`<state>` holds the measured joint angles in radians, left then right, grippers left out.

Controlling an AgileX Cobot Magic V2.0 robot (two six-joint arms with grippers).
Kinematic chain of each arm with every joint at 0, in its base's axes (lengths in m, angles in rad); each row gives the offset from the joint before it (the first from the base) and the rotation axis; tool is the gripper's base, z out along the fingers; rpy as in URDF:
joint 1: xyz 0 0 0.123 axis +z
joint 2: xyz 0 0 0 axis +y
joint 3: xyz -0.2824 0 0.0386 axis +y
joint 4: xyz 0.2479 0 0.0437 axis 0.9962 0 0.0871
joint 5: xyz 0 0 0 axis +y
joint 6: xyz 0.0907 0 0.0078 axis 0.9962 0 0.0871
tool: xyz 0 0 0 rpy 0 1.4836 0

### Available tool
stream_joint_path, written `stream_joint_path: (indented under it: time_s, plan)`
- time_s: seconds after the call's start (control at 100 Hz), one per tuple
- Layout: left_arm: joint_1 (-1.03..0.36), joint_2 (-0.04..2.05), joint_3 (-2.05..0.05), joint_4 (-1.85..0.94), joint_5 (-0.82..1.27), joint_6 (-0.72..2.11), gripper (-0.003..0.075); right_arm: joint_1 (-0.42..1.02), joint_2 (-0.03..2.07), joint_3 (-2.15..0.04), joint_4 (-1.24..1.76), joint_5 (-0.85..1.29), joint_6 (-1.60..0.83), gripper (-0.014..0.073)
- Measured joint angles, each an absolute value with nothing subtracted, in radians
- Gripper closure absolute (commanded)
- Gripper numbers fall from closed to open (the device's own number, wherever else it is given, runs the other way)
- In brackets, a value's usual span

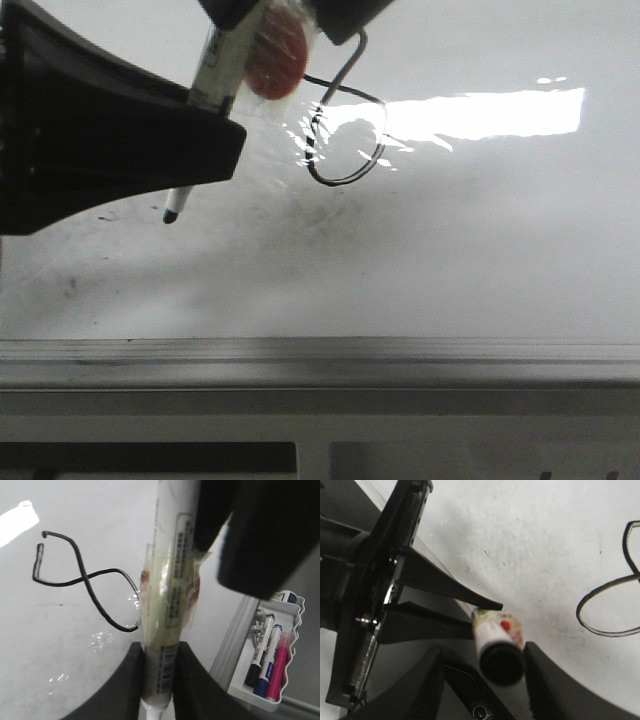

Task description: Write number 8 on whiteboard

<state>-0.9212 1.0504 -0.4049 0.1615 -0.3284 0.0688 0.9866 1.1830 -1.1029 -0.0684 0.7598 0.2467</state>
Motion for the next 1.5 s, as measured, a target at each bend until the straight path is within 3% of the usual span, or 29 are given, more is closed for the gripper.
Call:
stream_joint_path:
  time_s: [0.52,1.08,1.15,1.35,1.5]
  plan:
    - [-0.921,0.992,-0.405,-0.531,-0.162,0.065,0.0741,0.987,1.168,-1.103,-0.129,0.822,0.247,0.0178]
    - [-0.837,1.066,-0.405,-0.605,-0.174,0.063,0.0737,0.987,1.166,-1.103,-0.131,0.822,0.247,0.0178]
    - [-0.837,1.066,-0.405,-0.602,-0.174,0.063,0.0693,0.987,1.166,-1.103,-0.131,0.822,0.247,0.0178]
    - [-0.836,1.066,-0.407,-0.601,-0.174,0.063,0.038,0.987,1.166,-1.103,-0.129,0.824,0.247,0.0178]
    - [-0.836,1.064,-0.413,-0.596,-0.176,0.063,0.0346,0.987,1.166,-1.103,-0.128,0.83,0.247,0.0178]
